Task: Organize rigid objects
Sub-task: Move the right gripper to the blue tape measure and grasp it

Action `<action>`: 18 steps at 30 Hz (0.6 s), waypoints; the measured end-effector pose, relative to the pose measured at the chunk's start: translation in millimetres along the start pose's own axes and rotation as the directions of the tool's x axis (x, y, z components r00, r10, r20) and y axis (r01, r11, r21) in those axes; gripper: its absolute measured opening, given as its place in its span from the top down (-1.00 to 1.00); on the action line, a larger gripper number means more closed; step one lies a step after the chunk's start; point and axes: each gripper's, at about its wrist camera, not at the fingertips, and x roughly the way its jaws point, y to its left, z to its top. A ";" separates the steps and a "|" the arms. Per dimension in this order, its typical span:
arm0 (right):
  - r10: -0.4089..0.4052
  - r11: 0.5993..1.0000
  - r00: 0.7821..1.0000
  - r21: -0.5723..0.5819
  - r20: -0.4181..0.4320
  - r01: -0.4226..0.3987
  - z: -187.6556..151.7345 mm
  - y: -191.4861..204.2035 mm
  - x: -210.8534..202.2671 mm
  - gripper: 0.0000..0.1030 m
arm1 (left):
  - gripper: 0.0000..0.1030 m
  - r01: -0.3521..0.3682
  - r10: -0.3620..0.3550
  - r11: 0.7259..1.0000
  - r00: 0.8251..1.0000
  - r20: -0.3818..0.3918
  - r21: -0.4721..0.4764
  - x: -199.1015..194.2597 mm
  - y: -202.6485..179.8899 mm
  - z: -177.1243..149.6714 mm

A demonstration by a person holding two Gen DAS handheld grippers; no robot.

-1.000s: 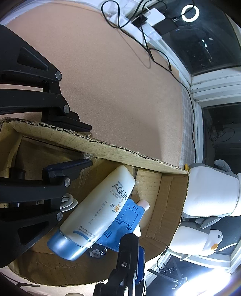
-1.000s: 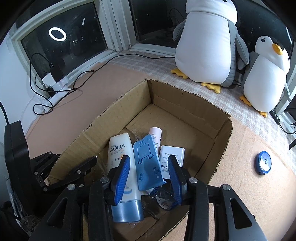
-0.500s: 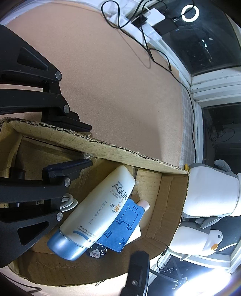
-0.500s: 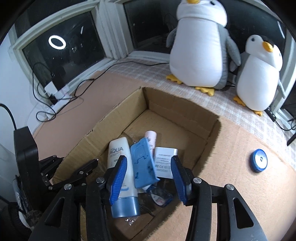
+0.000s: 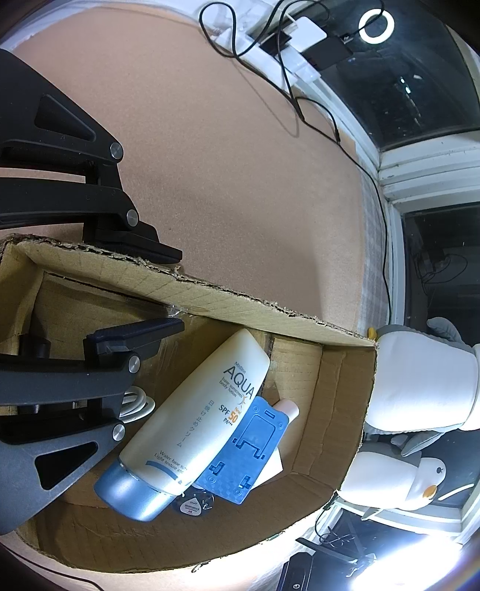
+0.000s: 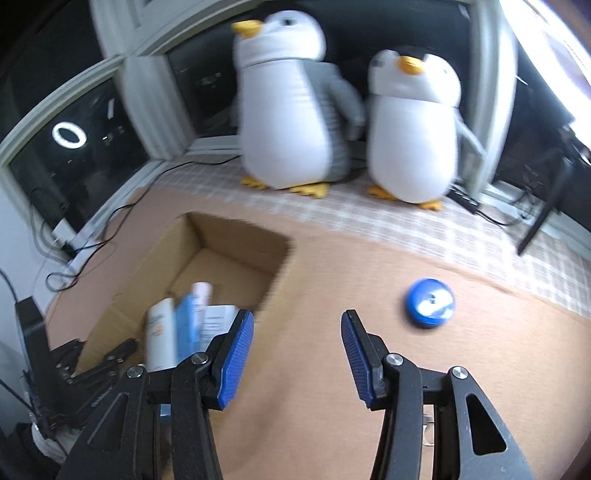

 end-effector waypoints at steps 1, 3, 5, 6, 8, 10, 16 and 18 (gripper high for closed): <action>-0.014 1.000 1.000 0.013 -0.001 0.014 0.8 -7.3 -0.3 0.10 | 0.43 0.000 0.000 1.000 1.000 0.000 0.000 0.0 -0.1 0.0; -0.040 0.999 0.999 0.032 -0.002 0.040 1.6 -20.6 0.2 0.00 | 0.43 0.000 0.000 1.000 1.000 0.000 0.000 0.0 -0.1 0.0; -0.067 0.996 0.998 0.055 -0.003 0.067 1.3 -34.4 1.1 -0.12 | 0.43 0.000 0.000 1.000 1.000 0.000 0.000 0.0 0.0 0.0; -0.079 0.995 0.997 0.066 -0.007 0.079 1.8 -41.2 2.7 -0.14 | 0.43 0.000 0.000 1.000 1.000 0.000 -0.001 0.0 -0.2 0.0; -0.094 0.991 0.995 0.089 -0.018 0.096 1.4 -54.9 6.8 -0.25 | 0.43 0.000 0.000 1.000 1.000 0.000 0.000 0.0 -0.1 0.0; -0.105 0.988 0.994 0.107 -0.023 0.107 0.4 -65.7 11.5 -0.28 | 0.43 0.000 0.000 1.000 1.000 0.000 0.000 0.0 -0.3 0.0; -0.154 0.982 0.986 0.104 -0.058 0.159 -0.2 -84.3 29.4 -0.29 | 0.43 0.000 0.000 1.000 1.000 0.000 0.000 0.0 -0.4 0.0; -0.163 0.981 0.984 0.096 -0.073 0.170 0.2 -88.0 38.8 -0.29 | 0.43 0.000 0.000 1.000 1.000 0.000 0.000 0.0 -0.5 0.0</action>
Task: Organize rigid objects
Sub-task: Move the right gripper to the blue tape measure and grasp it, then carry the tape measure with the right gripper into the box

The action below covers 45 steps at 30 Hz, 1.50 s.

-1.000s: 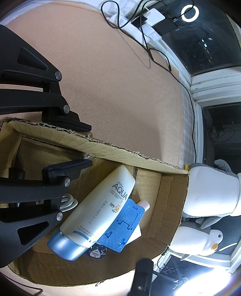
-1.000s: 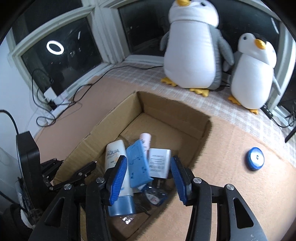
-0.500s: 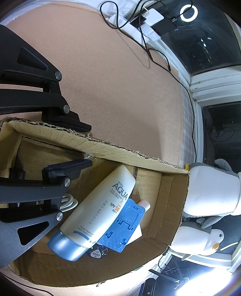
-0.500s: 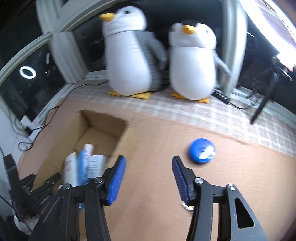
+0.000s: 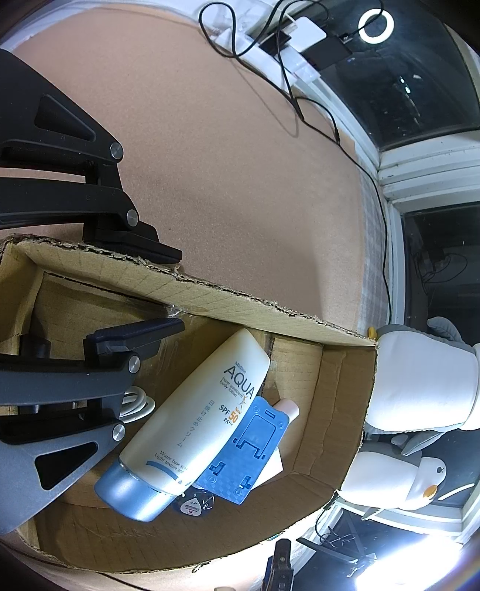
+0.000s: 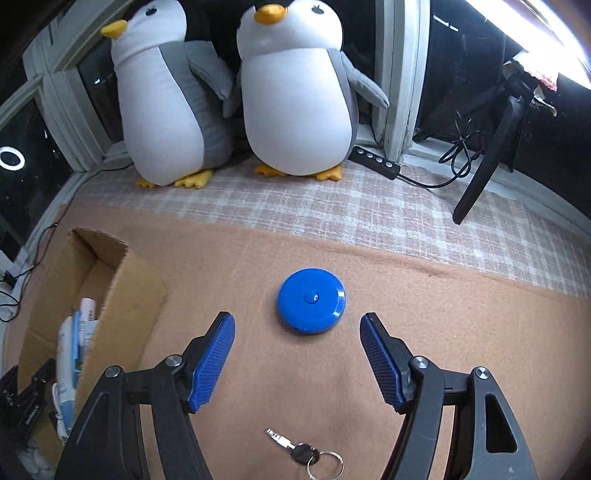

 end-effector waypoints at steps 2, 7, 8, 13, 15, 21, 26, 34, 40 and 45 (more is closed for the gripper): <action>-0.016 1.000 1.000 -0.005 -0.014 0.016 0.6 -1.6 9.6 -0.29 | 0.43 0.000 0.000 1.000 1.000 0.000 0.000 0.0 0.1 0.0; -0.031 0.999 0.999 0.004 -0.042 0.031 3.9 -5.6 27.1 -0.29 | 0.43 -0.001 0.001 1.000 1.000 0.000 0.000 0.0 -0.2 0.0; -0.039 0.999 0.998 0.002 -0.045 0.039 4.1 -5.7 29.6 -0.29 | 0.43 -0.001 0.001 1.000 1.000 0.000 0.000 0.0 0.0 0.0; -0.063 0.998 0.996 -0.014 -0.059 0.063 5.3 -4.9 39.2 -0.29 | 0.43 0.000 0.000 1.000 1.000 0.000 0.000 0.0 -0.2 0.0; -0.067 0.998 0.996 -0.010 -0.063 0.067 5.4 -6.0 42.1 -0.29 | 0.43 -0.001 0.001 1.000 1.000 0.000 -0.001 0.0 -0.3 0.0; -0.070 0.998 0.995 -0.007 -0.072 0.069 4.8 -9.7 46.7 -0.20 | 0.43 0.000 0.000 1.000 1.000 0.000 -0.002 0.1 -1.0 0.5; -0.072 0.997 0.995 -0.019 -0.074 0.071 6.6 -8.7 46.4 0.10 | 0.43 0.000 0.000 1.000 1.000 0.000 -0.002 0.1 -1.0 0.5; -0.060 0.998 0.997 -0.034 -0.058 0.058 2.9 0.4 35.7 0.11 | 0.43 -0.001 0.001 1.000 1.000 0.000 -0.003 0.4 -1.3 0.6; -0.018 0.998 1.000 -0.063 -0.007 0.018 0.0 20.5 5.4 0.11 | 0.43 0.000 0.000 1.000 1.000 0.001 -0.004 0.4 -1.4 0.7; 0.057 0.993 0.998 -0.103 0.040 -0.052 0.7 48.8 -24.0 0.11 | 0.43 0.000 0.000 1.000 1.000 0.001 -0.004 0.5 -1.4 0.7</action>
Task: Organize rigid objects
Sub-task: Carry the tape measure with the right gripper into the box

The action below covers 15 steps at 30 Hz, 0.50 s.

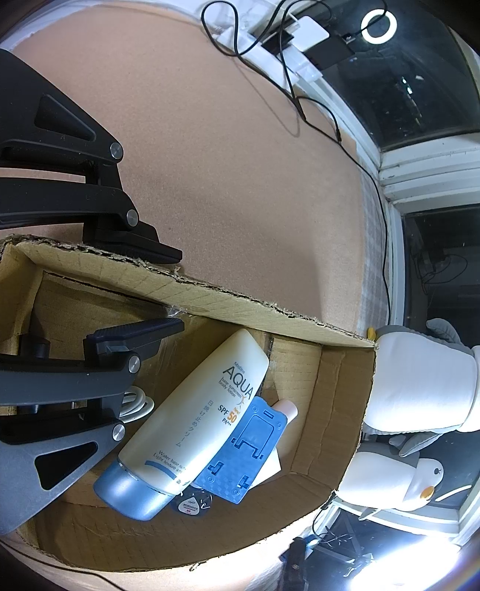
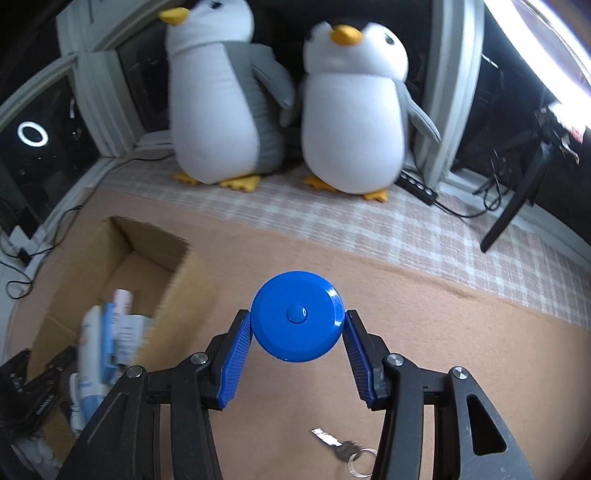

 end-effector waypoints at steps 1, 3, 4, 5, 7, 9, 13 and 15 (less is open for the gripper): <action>0.013 1.000 1.000 -0.008 0.009 -0.012 1.2 6.3 -4.7 0.11 | 0.43 0.000 0.000 1.000 1.000 0.000 0.000 0.0 0.0 0.0; 0.042 0.999 0.999 -0.028 0.022 -0.041 3.8 20.2 -12.5 0.11 | 0.43 0.000 0.000 1.000 1.000 0.000 0.000 0.0 0.0 0.0; 0.055 0.998 0.998 -0.039 0.026 -0.054 5.4 27.0 -15.6 0.11 | 0.43 0.000 0.000 1.000 1.000 0.000 0.000 0.0 0.0 0.0; 0.070 0.996 0.997 -0.053 0.029 -0.068 7.0 35.2 -18.5 0.11 | 0.43 0.000 0.000 1.000 1.000 0.000 0.000 0.0 0.0 0.0; 0.088 0.993 0.996 -0.076 0.034 -0.085 8.5 49.0 -22.1 0.11 | 0.43 0.001 -0.001 1.000 1.000 0.000 0.000 0.1 0.1 0.0; 0.110 0.989 0.993 -0.107 0.032 -0.106 8.3 65.1 -25.0 0.11 | 0.44 0.000 0.000 1.000 1.000 0.000 0.000 0.0 0.0 0.0; 0.137 0.976 0.990 -0.173 0.015 -0.132 6.8 94.9 -21.9 0.11 | 0.43 0.000 0.000 1.000 1.000 0.000 0.000 0.0 0.0 0.0; 0.143 0.969 0.990 -0.203 0.010 -0.138 4.8 108.6 -19.4 0.11 | 0.43 0.000 0.000 1.000 1.000 0.000 0.000 0.0 0.1 0.0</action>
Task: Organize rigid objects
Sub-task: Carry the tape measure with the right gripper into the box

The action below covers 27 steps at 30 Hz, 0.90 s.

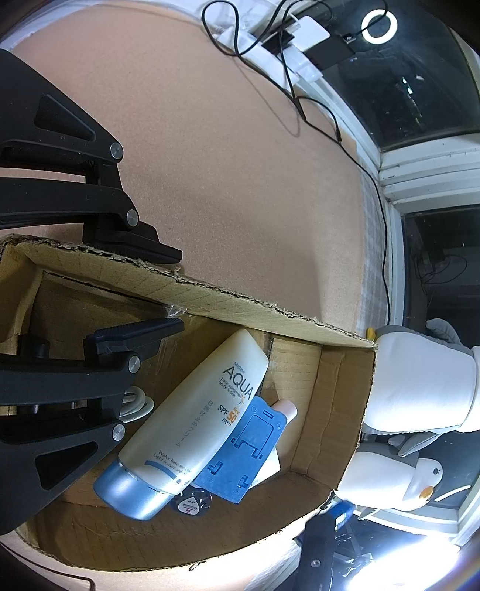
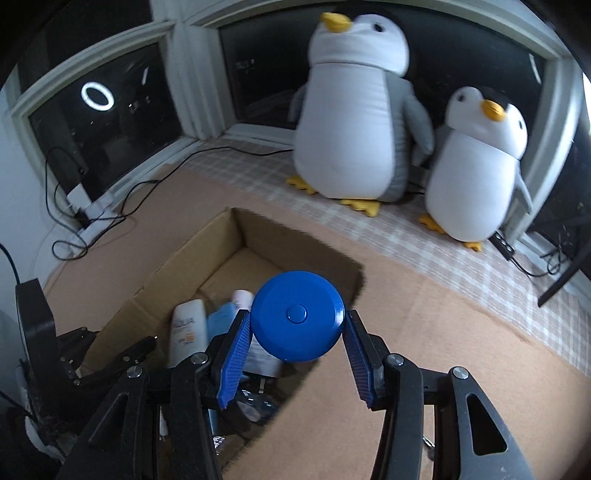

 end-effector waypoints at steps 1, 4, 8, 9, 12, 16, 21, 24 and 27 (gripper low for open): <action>0.004 1.000 1.000 -0.014 -0.002 -0.004 0.0 4.9 2.3 0.11 | 0.43 0.000 0.000 1.000 1.000 0.000 0.000 0.0 0.0 0.0; 0.008 0.999 1.000 -0.045 -0.009 -0.008 0.4 17.0 8.6 0.11 | 0.43 0.000 0.000 1.000 1.000 0.000 0.000 0.0 0.0 0.0; 0.015 0.998 1.000 -0.062 -0.023 -0.017 0.9 23.9 16.5 0.11 | 0.43 0.000 0.000 1.000 1.000 0.000 0.000 0.0 0.1 0.0; 0.016 0.998 1.000 -0.064 -0.026 -0.018 0.9 24.9 17.9 0.11 | 0.43 0.000 0.000 1.000 1.000 0.000 0.000 0.1 0.1 0.0; 0.015 0.997 0.999 -0.072 -0.036 -0.018 0.7 27.5 22.2 0.11 | 0.43 0.000 0.000 1.000 1.000 0.000 0.000 0.0 0.1 -0.1; 0.006 0.997 0.999 -0.074 -0.048 -0.009 -0.3 28.5 27.7 0.11 | 0.43 0.000 0.000 1.000 1.000 0.000 0.000 0.0 0.1 -0.1; 0.005 0.997 0.998 -0.077 -0.067 -0.010 -0.5 28.3 34.7 0.10 | 0.43 0.000 0.000 1.000 1.000 0.000 -0.001 0.0 0.2 -0.1; 0.010 0.997 0.997 -0.077 -0.076 -0.016 -0.5 28.0 36.7 0.07 | 0.43 0.000 0.000 1.000 1.000 0.000 0.000 0.0 0.4 0.0; 0.017 0.997 0.997 -0.069 -0.070 -0.022 -0.7 26.2 34.3 0.03 | 0.43 0.000 0.000 1.000 1.000 0.000 -0.001 -0.1 -0.6 0.1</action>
